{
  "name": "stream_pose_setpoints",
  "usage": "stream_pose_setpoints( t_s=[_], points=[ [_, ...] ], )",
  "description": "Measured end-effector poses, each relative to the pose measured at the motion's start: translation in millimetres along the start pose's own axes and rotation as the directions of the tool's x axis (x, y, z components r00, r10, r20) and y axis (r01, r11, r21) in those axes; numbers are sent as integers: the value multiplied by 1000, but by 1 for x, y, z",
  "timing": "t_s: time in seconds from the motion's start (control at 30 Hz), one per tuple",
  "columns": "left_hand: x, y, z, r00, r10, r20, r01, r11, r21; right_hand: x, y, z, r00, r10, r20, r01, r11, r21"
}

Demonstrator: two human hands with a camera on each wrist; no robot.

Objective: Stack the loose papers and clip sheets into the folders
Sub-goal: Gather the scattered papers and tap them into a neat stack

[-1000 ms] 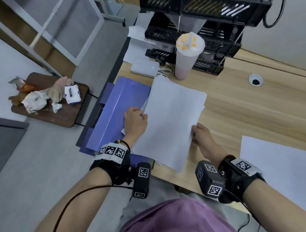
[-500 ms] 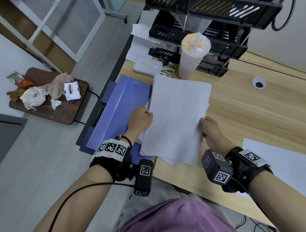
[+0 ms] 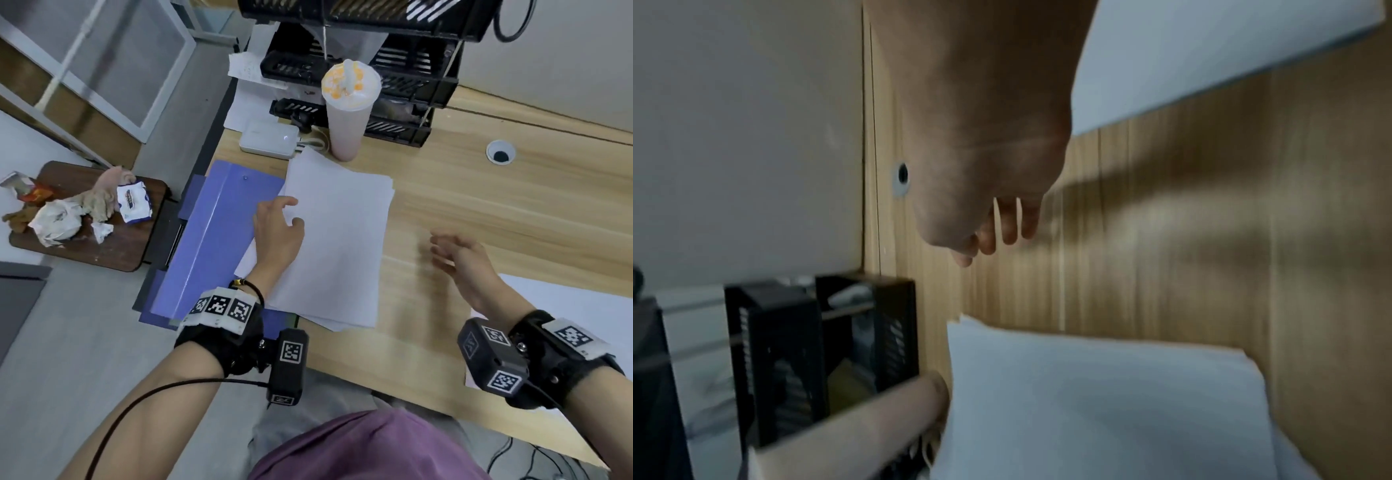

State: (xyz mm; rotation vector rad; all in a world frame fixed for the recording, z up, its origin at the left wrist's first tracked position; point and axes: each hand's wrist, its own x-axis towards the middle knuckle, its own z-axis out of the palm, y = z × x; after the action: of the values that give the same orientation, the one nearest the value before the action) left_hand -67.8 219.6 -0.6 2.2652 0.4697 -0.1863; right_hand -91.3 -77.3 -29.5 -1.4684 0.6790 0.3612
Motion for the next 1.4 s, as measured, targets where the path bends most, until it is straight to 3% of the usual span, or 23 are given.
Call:
stream_pose_setpoints(
  t_s=[0.1, 0.2, 0.33, 0.5, 0.63, 0.77, 0.93, 1.17, 1.27, 1.33, 1.4],
  points=[
    [-12, 40, 35, 989, 83, 120, -71, 992, -100, -4, -3, -63, 993, -72, -96, 67, 996, -58],
    [-33, 78, 80, 937, 105, 334, -58, 987, -147, -13, 2, -129, 985, -99, -142, 64, 971, -231],
    [-70, 112, 153, 813, 31, 582, 6, 998, -63, -19, 26, -204, 987, -92, -132, -18, 754, -656],
    [-104, 128, 226, 734, -90, 673, 41, 995, 88, -18, 61, -256, 995, 86, -56, -93, 524, -847],
    [-121, 133, 258, 737, -152, 659, 138, 988, 74, -16, 77, -261, 993, 117, -27, -80, 473, -878],
    [-136, 141, 272, 724, -225, 652, 338, 940, -51, -20, 72, -252, 987, 159, -25, -109, 544, -832],
    [-157, 149, 281, 736, -235, 635, 398, 909, -125, -22, 69, -251, 987, 160, -11, -108, 615, -781],
    [-161, 161, 276, 628, -193, 754, 381, 921, -82, -17, 63, -252, 987, 162, -15, -117, 638, -761],
    [-153, 172, 262, 657, -123, 744, 278, 957, -87, -18, 43, -249, 991, 137, -6, -104, 722, -684],
    [-145, 184, 245, 668, -49, 742, 148, 987, -69, -18, 23, -248, 1000, 20, -13, -24, 769, -639],
    [-133, 195, 226, 628, 36, 778, -19, 999, -31, -17, 5, -245, 993, -102, 52, 111, 744, -658]
  ],
)
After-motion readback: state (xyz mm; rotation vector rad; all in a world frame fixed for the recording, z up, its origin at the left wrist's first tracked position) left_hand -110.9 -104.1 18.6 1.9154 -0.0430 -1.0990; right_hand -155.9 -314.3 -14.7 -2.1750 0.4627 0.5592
